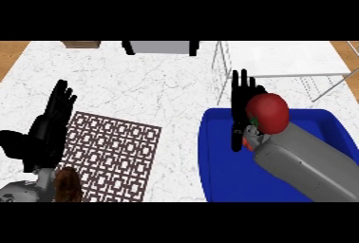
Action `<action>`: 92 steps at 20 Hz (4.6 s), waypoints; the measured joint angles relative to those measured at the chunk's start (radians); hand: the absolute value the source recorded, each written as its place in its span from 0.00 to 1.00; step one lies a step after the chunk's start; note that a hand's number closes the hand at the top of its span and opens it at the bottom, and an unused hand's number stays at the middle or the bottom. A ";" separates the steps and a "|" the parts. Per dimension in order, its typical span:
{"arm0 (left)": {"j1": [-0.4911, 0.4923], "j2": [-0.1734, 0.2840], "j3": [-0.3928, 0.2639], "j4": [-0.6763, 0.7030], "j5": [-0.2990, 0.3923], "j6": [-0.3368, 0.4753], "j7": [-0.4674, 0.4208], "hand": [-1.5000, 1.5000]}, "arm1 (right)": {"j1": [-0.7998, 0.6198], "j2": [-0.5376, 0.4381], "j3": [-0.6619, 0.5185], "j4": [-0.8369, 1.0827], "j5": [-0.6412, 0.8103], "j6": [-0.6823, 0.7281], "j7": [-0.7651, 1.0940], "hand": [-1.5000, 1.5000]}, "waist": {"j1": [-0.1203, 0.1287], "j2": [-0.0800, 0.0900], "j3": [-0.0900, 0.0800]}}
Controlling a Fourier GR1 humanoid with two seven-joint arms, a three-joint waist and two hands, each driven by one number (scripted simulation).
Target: Pick the bell pepper from the tray and place it in the tiered shelf
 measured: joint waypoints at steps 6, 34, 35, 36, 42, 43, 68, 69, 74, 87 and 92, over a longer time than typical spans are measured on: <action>0.010 0.001 0.015 0.007 0.004 -0.012 -0.009 0.50 | 0.013 0.025 -0.002 0.030 0.030 0.001 0.005 0.00 | -0.008 0.000 0.001; 0.045 -0.057 0.063 -0.021 -0.049 -0.067 0.004 0.50 | 0.276 0.079 -0.159 0.140 0.275 -0.004 -0.111 0.00 | -0.015 0.020 0.011; 0.045 -0.053 0.071 -0.028 -0.048 -0.072 0.009 0.50 | 0.278 0.084 -0.170 0.151 0.278 -0.001 -0.118 1.00 | -0.014 0.019 0.011; 0.042 -0.050 0.078 -0.028 -0.047 -0.078 0.013 0.50 | 0.278 0.091 -0.178 0.160 0.287 0.002 -0.121 1.00 | -0.014 0.016 0.008; 0.023 -0.062 0.088 -0.007 -0.064 -0.090 0.015 0.50 | 0.275 0.105 -0.175 0.194 0.370 0.027 -0.156 1.00 | -0.013 0.009 0.000; 0.020 -0.065 0.091 -0.009 -0.069 -0.089 0.014 0.50 | 0.271 0.110 -0.171 0.205 0.394 0.027 -0.160 1.00 | -0.013 0.008 -0.001; 0.050 -0.110 0.107 -0.031 -0.106 -0.094 0.026 0.50 | 0.367 0.233 -0.410 -0.381 0.267 -0.111 -0.288 1.00 | -0.036 0.012 0.011; 0.041 -0.111 0.110 -0.025 -0.110 -0.090 0.028 0.50 | 0.356 0.234 -0.435 -0.418 0.268 -0.113 -0.266 1.00 | -0.037 0.013 0.011; 0.051 -0.110 0.116 -0.030 -0.113 -0.105 0.026 0.50 | 0.308 0.198 -0.550 -0.581 0.291 -0.077 -0.168 1.00 | -0.031 0.015 0.011; 0.008 -0.130 0.144 -0.015 -0.139 -0.144 0.047 0.50 | 0.172 0.118 -0.823 -0.417 0.289 -0.036 -0.258 1.00 | -0.014 0.022 0.012; 0.009 -0.149 0.144 -0.020 -0.160 -0.146 0.047 0.50 | 0.144 0.122 -0.884 -0.245 0.308 -0.115 -0.379 1.00 | -0.011 0.023 0.012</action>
